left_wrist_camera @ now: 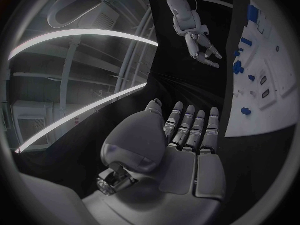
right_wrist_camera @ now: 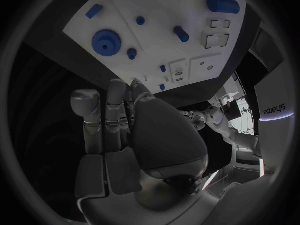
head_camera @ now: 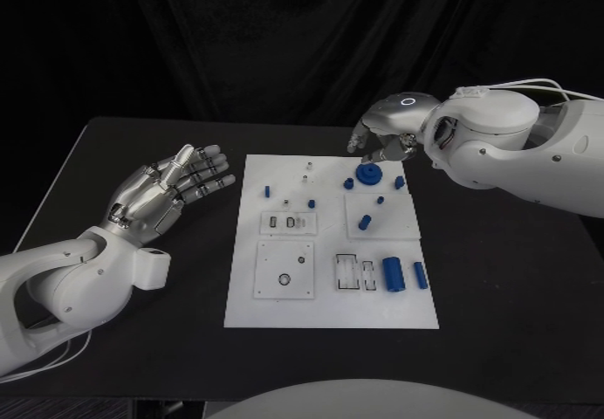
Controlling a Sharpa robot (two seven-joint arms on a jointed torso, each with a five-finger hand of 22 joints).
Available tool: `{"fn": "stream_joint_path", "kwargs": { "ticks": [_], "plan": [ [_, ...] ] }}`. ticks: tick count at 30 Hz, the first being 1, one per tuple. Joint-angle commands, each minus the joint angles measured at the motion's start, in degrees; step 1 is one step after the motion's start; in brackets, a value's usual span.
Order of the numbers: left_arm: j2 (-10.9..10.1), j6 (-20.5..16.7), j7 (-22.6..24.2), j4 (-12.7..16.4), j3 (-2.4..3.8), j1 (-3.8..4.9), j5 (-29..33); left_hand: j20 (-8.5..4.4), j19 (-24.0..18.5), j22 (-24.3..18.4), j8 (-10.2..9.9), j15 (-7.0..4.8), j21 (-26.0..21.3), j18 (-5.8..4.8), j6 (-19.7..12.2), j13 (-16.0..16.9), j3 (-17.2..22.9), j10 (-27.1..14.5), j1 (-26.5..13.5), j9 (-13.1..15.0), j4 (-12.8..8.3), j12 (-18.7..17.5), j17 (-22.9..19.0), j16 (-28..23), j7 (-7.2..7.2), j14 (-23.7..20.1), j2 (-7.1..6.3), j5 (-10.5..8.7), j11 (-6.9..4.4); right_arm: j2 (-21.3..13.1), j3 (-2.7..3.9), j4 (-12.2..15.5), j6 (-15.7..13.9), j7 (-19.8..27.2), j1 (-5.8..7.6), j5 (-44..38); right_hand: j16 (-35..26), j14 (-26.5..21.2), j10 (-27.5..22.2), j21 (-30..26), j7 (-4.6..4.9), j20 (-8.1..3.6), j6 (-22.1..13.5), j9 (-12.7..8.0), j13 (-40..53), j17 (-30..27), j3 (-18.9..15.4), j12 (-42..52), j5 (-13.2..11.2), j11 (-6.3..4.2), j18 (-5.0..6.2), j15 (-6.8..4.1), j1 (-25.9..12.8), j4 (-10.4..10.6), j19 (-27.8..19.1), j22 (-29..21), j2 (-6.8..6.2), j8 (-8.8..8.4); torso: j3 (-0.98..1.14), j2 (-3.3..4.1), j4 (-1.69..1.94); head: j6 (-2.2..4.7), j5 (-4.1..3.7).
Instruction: Assemble the parts on the task board
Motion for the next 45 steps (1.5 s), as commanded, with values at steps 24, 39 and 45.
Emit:
{"fn": "stream_joint_path", "kwargs": {
  "ticks": [24,39,45],
  "plan": [
    [0.2,2.0,7.3,0.5,0.07,0.15,1.0,0.19,-0.4,-0.2,0.1,0.14,0.0,-1.08,0.0,0.1,2.2,-0.3,1.8,0.1,-0.8,0.4,0.0,0.1,-0.14,-0.5,0.36,3.85,0.27,-1.7,0.01,-1.3,-3.1,-1.5,-2.89,-3.8,-1.0,-1.3,-1.0,0.2,-0.53,0.62,-1.9,0.0,0.1,-1.4,2.5,-4.9,1.2,0.93,-0.49,0.66,-1.2,-1.8,-2.5,0.7,-0.3,-2.95,-0.04,3.31,-0.26,3.07,-0.49],
    [0.9,2.7,6.9,-0.4,0.03,0.13,1.0,0.16,-0.4,-0.3,0.1,0.22,-0.1,-1.2,0.1,0.1,3.4,-0.2,2.2,0.1,-1.1,0.4,0.0,0.2,-0.12,-0.5,0.31,5.42,0.44,-2.3,0.01,-1.2,-6.0,-0.6,-3.41,-3.8,-1.2,-1.7,0.0,0.0,-0.85,0.83,-3.6,-0.3,1.0,-1.5,3.5,-7.1,-0.2,0.73,-0.39,0.72,-3.6,-2.1,-3.2,1.6,0.08,-3.63,-0.03,3.11,0.24,3.37,-0.82],
    [1.2,2.9,6.7,-0.8,-0.01,0.12,1.0,0.17,-0.4,-0.3,0.1,0.25,-0.1,-1.23,0.3,0.1,3.8,-0.1,2.4,0.1,-1.3,0.5,0.0,0.2,-0.09,-0.5,0.31,5.82,0.53,-2.1,0.01,-1.5,-6.4,-0.2,-3.66,-3.8,-1.6,-1.9,0.5,-0.1,-0.46,0.78,-3.2,-0.2,1.1,-1.9,3.7,-7.1,0.0,0.67,-0.38,0.68,-3.9,-2.1,-3.3,1.7,0.21,-3.42,-0.05,3.13,0.17,3.67,-1.01]
  ]
}}
